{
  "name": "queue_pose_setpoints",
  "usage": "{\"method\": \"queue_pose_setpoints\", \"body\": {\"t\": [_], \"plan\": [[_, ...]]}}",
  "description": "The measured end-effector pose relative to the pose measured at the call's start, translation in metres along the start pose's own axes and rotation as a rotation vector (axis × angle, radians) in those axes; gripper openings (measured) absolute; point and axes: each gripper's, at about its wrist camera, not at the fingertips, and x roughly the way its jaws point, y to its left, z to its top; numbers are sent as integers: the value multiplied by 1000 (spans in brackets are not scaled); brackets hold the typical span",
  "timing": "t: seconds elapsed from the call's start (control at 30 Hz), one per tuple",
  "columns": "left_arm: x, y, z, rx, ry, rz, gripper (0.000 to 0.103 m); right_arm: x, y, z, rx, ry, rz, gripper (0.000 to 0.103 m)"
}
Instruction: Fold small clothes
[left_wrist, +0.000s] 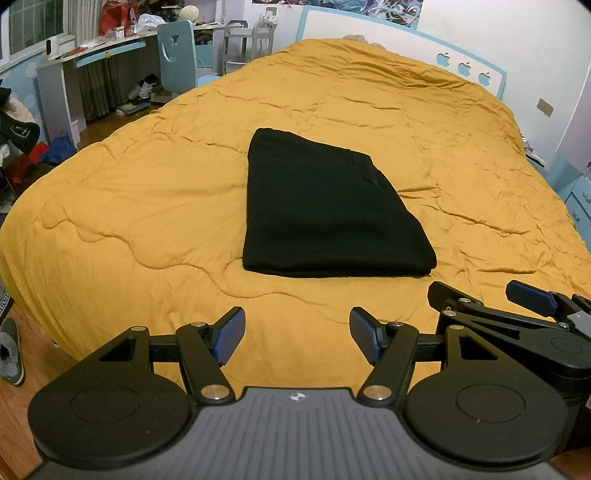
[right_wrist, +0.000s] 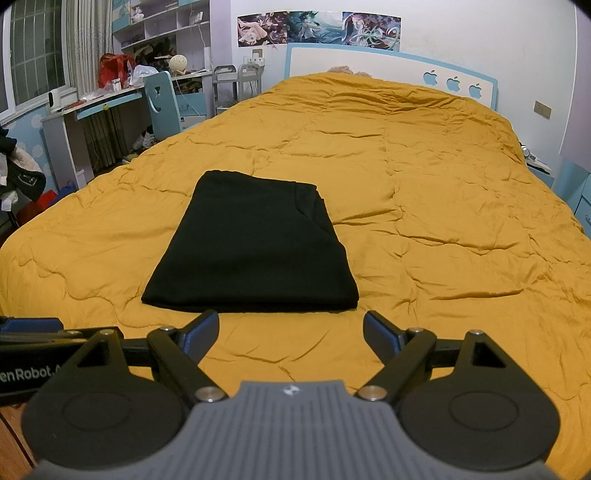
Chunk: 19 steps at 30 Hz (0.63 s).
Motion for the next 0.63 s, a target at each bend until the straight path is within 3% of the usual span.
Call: {"method": "queue_pose_setpoints", "body": {"t": [0.63], "plan": [[2,3,1,3,0,2,76,0,1,-2,-2,4,-7,81]]}}
